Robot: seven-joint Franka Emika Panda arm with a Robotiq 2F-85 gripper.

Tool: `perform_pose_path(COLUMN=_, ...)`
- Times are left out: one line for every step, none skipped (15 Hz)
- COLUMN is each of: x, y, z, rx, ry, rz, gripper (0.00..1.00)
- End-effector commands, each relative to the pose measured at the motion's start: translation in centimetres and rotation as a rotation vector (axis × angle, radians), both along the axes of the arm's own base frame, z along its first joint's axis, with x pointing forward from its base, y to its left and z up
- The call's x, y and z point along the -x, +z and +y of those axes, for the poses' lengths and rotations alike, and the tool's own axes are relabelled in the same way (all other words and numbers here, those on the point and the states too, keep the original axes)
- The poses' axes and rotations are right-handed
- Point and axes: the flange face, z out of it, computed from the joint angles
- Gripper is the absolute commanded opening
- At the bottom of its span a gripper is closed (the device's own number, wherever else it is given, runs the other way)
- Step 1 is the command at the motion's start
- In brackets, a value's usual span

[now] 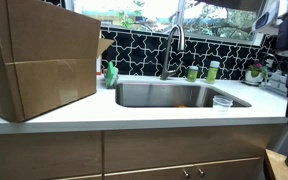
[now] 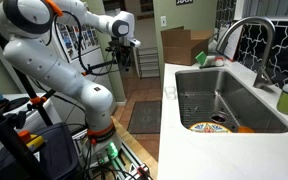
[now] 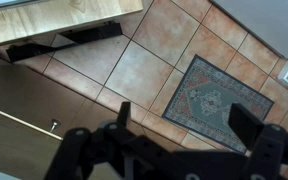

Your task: Push the pump on the soap bottle once

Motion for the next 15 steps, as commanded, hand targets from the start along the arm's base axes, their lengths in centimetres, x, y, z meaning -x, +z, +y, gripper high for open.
perform_pose_path(x=0.0, y=0.0, z=0.0, rx=0.0, ry=0.0, rz=0.001, gripper=1.0)
perform_pose_path(x=0.0, y=0.0, z=0.0, rx=0.0, ry=0.0, rz=0.001, gripper=1.0)
perform_pose_path(x=0.0, y=0.0, z=0.0, rx=0.001, ry=0.0, rz=0.002, gripper=1.0)
perform_pose_path(x=0.0, y=0.0, z=0.0, rx=0.001, ry=0.0, rz=0.002, gripper=1.0)
perform_pose_path(x=0.0, y=0.0, z=0.0, rx=0.001, ry=0.0, rz=0.002, gripper=1.0)
perform_pose_path(x=0.0, y=0.0, z=0.0, rx=0.001, ry=0.0, rz=0.002, gripper=1.0)
perform_pose_path(x=0.0, y=0.0, z=0.0, rx=0.001, ry=0.0, rz=0.002, gripper=1.0)
perform_pose_path(x=-0.3, y=-0.6, z=-1.1, rx=0.023, ry=-0.047, rz=0.034, gripper=1.0)
perform_pose_path(x=-0.2, y=-1.7, z=-3.4, rx=0.045, ry=-0.123, rz=0.068, gripper=1.0)
perform_pose_path(x=0.2, y=-2.5, z=-6.1, rx=0.05, ry=-0.176, rz=0.076, gripper=1.0)
perform_pose_path(x=0.9, y=-2.9, z=-8.6, rx=0.055, ry=-0.225, rz=0.087, gripper=1.0)
perform_pose_path(x=1.2, y=-3.3, z=-10.7, rx=0.069, ry=-0.277, rz=0.098, gripper=1.0)
perform_pose_path(x=1.5, y=-3.7, z=-13.3, rx=0.072, ry=-0.333, rz=0.107, gripper=1.0)
perform_pose_path(x=1.8, y=-3.8, z=-16.0, rx=0.075, ry=-0.39, rz=0.107, gripper=1.0)
perform_pose_path(x=2.3, y=-3.9, z=-18.7, rx=0.071, ry=-0.448, rz=0.107, gripper=1.0)
